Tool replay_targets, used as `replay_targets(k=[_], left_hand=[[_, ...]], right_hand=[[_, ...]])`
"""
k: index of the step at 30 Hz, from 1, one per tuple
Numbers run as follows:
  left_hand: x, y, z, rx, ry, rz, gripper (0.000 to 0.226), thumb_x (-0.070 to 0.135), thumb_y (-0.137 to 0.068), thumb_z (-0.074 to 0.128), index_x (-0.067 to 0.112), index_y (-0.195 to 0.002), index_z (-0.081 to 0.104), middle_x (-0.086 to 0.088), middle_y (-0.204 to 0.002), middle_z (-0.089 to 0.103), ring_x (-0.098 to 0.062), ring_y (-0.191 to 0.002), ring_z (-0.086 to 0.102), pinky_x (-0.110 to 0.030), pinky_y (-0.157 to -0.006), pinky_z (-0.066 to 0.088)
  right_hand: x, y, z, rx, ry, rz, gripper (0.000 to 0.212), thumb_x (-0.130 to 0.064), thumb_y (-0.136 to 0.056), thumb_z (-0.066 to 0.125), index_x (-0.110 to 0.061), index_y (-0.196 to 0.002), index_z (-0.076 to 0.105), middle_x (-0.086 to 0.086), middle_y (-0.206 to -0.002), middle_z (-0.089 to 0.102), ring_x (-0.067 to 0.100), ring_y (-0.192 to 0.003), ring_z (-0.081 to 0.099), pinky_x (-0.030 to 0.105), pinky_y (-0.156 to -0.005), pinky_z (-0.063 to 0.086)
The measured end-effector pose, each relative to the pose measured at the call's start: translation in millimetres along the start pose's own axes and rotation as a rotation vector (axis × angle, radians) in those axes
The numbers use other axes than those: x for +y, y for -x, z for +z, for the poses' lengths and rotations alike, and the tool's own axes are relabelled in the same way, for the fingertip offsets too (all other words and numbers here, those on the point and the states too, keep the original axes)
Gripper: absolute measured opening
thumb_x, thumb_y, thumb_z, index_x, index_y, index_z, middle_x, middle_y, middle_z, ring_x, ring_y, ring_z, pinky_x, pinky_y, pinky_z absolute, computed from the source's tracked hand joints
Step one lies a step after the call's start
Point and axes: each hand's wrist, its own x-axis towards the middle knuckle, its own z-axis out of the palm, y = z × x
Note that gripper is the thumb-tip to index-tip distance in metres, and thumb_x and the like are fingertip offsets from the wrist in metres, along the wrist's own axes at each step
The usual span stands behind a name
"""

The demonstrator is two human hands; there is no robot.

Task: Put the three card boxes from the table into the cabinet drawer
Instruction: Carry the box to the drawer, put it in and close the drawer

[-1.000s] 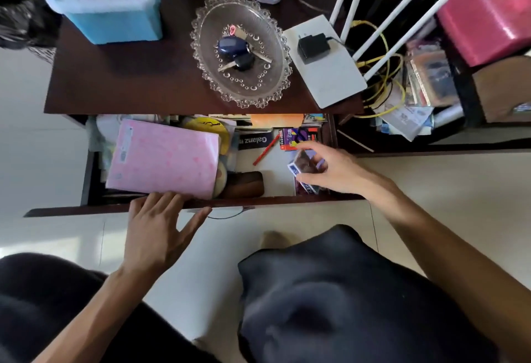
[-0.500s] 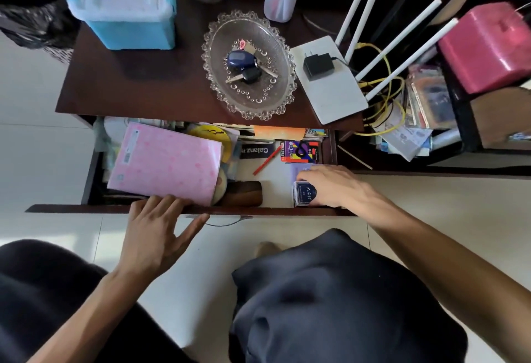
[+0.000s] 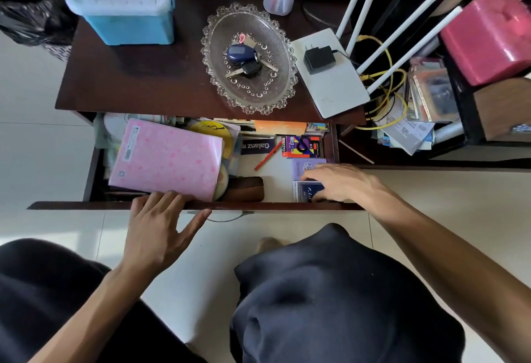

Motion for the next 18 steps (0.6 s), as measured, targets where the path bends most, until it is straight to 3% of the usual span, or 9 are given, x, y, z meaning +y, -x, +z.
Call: replay_targets(k=[5, 7, 9, 11, 13, 15, 18], left_hand=[[3.9, -0.9, -8.9, -0.068, -0.009, -0.008, 0.046, 0.065, -0.089, 0.04, 0.028, -0.096, 0.065, 0.008, -0.087, 0.067, -0.021, -0.086, 0.057, -0.036, -0.077, 0.034], [6.9, -2.7, -17.4, -0.107, 0.024, -0.011, 0.046, 0.064, -0.089, 0.04, 0.027, -0.098, 0.067, 0.008, -0.091, 0.069, -0.022, -0.089, 0.06, -0.036, -0.08, 0.036], [6.2, -3.8, -29.2, -0.102, 0.157, -0.023, 0.04, 0.057, -0.089, 0.047, 0.026, -0.101, 0.069, 0.01, -0.098, 0.071, -0.019, -0.094, 0.062, -0.034, -0.084, 0.039], [-0.6, 0.1, -44.9, -0.012, 0.365, -0.099, 0.025, 0.044, -0.091, 0.058, 0.024, -0.102, 0.07, 0.014, -0.1, 0.07, -0.013, -0.095, 0.062, -0.028, -0.083, 0.04], [-14.8, 9.7, -59.4, 0.1, 0.541, -0.275, 0.015, 0.033, -0.091, 0.063, 0.027, -0.103, 0.069, 0.016, -0.1, 0.068, -0.002, -0.094, 0.061, -0.021, -0.077, 0.044], [-27.5, 19.4, -70.2, 0.149, 0.657, -0.498, 0.014, 0.032, -0.092, 0.061, 0.03, -0.104, 0.068, 0.015, -0.1, 0.07, 0.003, -0.093, 0.062, -0.018, -0.075, 0.048], [-36.7, 28.0, -75.6, 0.248, 1.042, -0.871, 0.015, 0.021, -0.094, 0.056, 0.026, -0.098, 0.07, 0.008, -0.096, 0.07, -0.012, -0.093, 0.066, -0.029, -0.078, 0.054]], right_hand=[[1.7, 5.3, 4.4, 0.013, -0.139, 0.035, 0.05, -0.034, -0.091, 0.072, -0.034, -0.139, 0.058, 0.003, -0.131, 0.065, 0.029, -0.117, 0.063, 0.039, -0.091, 0.052], [0.8, 14.0, 0.9, 0.045, -0.264, 0.091, 0.055, -0.039, -0.092, 0.071, -0.029, -0.144, 0.056, 0.003, -0.143, 0.06, 0.027, -0.128, 0.058, 0.039, -0.101, 0.049], [-0.4, 30.5, -3.0, 0.204, -0.421, 0.145, 0.055, -0.044, -0.092, 0.07, -0.031, -0.143, 0.057, 0.0, -0.143, 0.06, 0.02, -0.127, 0.059, 0.035, -0.098, 0.049], [-4.6, 57.3, -3.4, 0.404, -0.673, 0.161, 0.04, -0.05, -0.088, 0.069, -0.041, -0.127, 0.064, -0.009, -0.121, 0.069, 0.009, -0.108, 0.067, 0.03, -0.084, 0.055], [-12.4, 87.2, -1.5, 0.548, -0.9, 0.158, 0.031, -0.054, -0.084, 0.067, -0.043, -0.113, 0.069, -0.012, -0.103, 0.072, 0.002, -0.096, 0.069, 0.021, -0.076, 0.055], [-23.2, 113.3, 4.4, 0.62, -1.051, 0.182, 0.026, -0.051, -0.084, 0.068, -0.038, -0.106, 0.072, -0.011, -0.099, 0.075, 0.003, -0.092, 0.072, 0.013, -0.076, 0.054], [-38.4, 135.2, 21.2, 0.619, -1.235, 0.268, 0.01, -0.04, -0.088, 0.072, -0.035, -0.096, 0.074, -0.003, -0.086, 0.079, 0.007, -0.074, 0.074, 0.011, -0.062, 0.053]])
